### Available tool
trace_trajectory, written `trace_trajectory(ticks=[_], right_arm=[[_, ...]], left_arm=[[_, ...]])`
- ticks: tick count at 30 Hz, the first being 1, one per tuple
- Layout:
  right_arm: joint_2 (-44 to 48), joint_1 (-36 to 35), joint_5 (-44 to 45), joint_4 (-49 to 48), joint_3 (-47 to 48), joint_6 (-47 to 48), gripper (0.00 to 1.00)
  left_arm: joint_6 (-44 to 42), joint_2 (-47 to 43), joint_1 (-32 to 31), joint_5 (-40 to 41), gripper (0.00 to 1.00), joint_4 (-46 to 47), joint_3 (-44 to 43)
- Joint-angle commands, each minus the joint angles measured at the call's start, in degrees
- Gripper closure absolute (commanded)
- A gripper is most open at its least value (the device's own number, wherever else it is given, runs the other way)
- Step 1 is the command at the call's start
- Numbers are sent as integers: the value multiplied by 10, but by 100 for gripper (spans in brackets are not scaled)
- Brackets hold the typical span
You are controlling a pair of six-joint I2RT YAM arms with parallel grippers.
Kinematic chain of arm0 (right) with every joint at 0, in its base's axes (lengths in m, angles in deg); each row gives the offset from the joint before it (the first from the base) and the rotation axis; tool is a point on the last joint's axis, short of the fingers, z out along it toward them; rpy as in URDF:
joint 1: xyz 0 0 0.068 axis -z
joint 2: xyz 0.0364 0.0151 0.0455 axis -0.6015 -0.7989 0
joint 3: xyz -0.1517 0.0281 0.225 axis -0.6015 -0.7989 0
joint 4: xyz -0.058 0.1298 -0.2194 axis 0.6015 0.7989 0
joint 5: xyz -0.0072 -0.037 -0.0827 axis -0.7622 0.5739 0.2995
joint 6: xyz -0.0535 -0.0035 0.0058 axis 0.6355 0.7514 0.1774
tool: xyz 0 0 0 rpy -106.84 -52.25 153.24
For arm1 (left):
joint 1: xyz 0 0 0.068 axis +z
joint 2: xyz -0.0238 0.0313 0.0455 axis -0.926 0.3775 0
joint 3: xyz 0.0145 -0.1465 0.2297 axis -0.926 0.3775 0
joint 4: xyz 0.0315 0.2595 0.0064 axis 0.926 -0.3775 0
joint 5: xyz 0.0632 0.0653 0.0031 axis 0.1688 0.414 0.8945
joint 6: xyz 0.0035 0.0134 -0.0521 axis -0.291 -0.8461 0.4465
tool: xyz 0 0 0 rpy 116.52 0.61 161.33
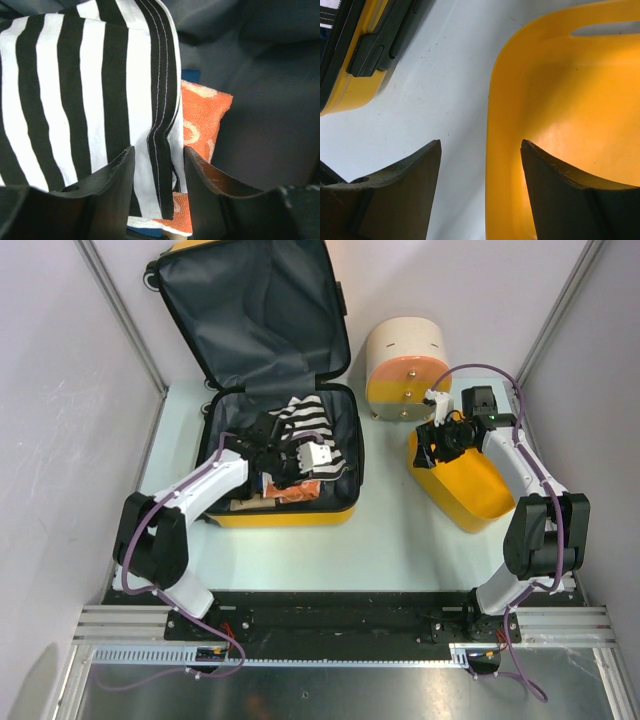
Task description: Open, take out, and arrange the luggage
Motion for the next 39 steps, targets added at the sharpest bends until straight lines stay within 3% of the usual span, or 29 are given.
trace_trajectory(ticks=[1, 8, 16, 27, 32, 39], right_arm=[[11, -1, -12, 0, 23, 1, 30], [9, -4, -10, -6, 23, -5, 30], [5, -5, -8, -5, 26, -5, 30], [-2, -9, -10, -5, 30, -4, 30], [-3, -8, -9, -7, 31, -3, 30], [-5, -2, -9, -7, 31, -6, 30]], left_arm=[[-11, -14, 13, -26, 54, -10, -34], [-8, 12, 23, -14, 63, -11, -52], [-26, -11, 24, -34, 43, -19, -33], [-32, -24, 26, -44, 42, -39, -31], [-25, -2, 27, -35, 48, -38, -43], [-25, 16, 26, -29, 34, -37, -47]])
